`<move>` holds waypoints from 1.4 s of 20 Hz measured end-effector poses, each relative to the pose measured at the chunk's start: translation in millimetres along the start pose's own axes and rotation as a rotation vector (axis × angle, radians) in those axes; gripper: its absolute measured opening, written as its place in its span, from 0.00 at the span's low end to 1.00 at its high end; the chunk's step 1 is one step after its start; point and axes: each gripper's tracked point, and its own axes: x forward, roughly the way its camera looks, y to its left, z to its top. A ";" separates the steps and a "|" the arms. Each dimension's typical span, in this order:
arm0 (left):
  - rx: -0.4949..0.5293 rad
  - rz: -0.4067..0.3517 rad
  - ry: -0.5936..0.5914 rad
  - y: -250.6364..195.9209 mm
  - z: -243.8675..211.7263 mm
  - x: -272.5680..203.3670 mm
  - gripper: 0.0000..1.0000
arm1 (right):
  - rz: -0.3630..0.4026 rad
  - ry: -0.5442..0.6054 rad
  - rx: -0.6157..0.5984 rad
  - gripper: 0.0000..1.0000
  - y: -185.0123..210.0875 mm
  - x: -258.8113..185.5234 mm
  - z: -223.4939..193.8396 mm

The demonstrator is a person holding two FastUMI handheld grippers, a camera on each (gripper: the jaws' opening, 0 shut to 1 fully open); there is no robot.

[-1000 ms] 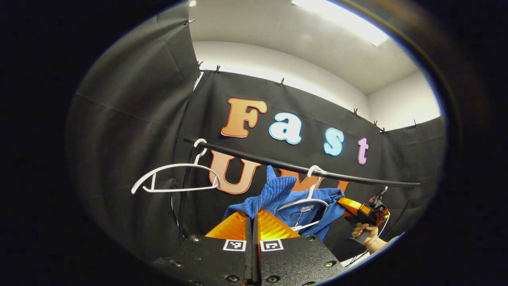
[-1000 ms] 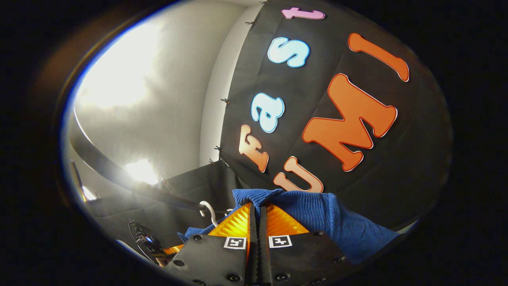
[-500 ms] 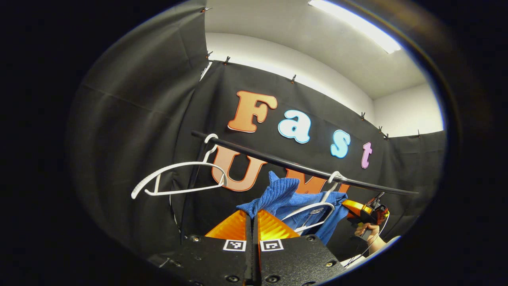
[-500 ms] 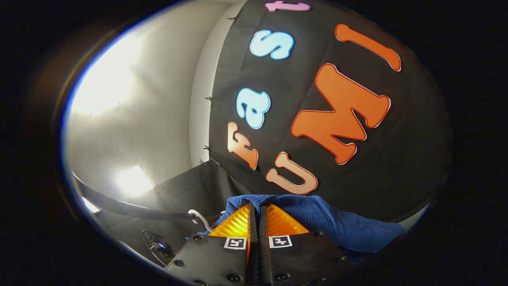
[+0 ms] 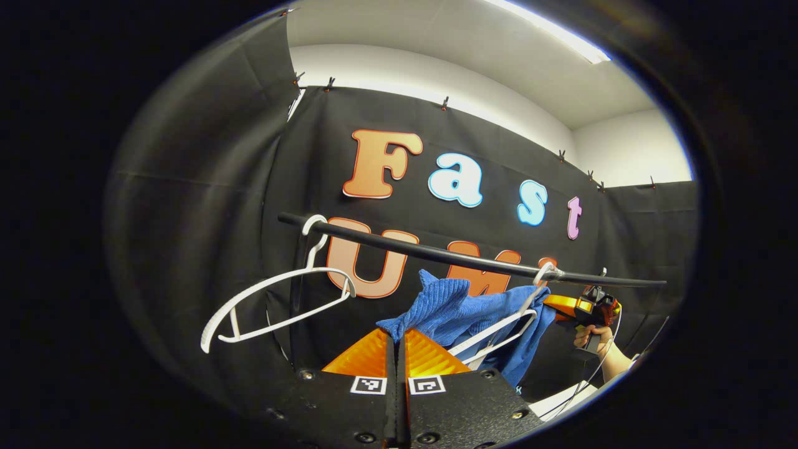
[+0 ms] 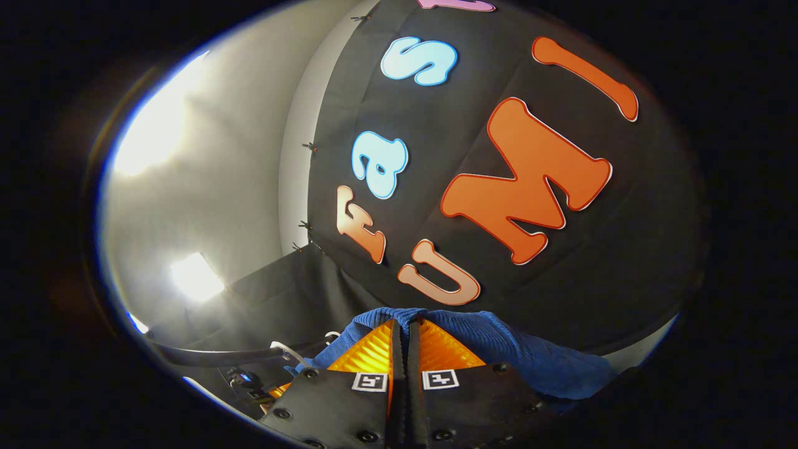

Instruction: Grasp the clothes on the hanger with both hands and then place them into the laundry hamper below.

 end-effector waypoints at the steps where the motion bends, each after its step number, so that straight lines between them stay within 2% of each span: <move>1: 0.001 0.003 0.010 2.7 -3.5 3.0 0.00 | -0.012 0.009 -0.005 0.07 -4.2 1.4 -1.9; 8: -0.056 -0.005 0.047 10.4 -33.3 17.2 0.00 | -0.056 0.050 -0.029 0.07 -26.1 2.7 -8.9; 13: -0.080 -0.018 0.081 11.9 -52.2 18.8 0.00 | -0.124 0.095 -0.056 0.07 -53.4 -0.6 -20.0; 17: -0.122 -0.020 0.088 14.5 -66.4 17.3 0.00 | -0.123 0.095 -0.036 0.07 -58.8 -7.2 -28.4; 22: -0.138 -0.022 0.080 13.6 -73.2 9.8 0.00 | -0.143 0.121 -0.049 0.07 -66.7 -13.7 -37.8; 26: -0.153 -0.005 0.108 15.8 -77.3 3.6 0.00 | -0.205 0.161 -0.082 0.07 -86.6 -23.3 -51.2; 28: -0.149 -0.007 0.104 15.3 -76.5 2.7 0.00 | -0.202 0.153 -0.070 0.07 -86.9 -29.3 -53.0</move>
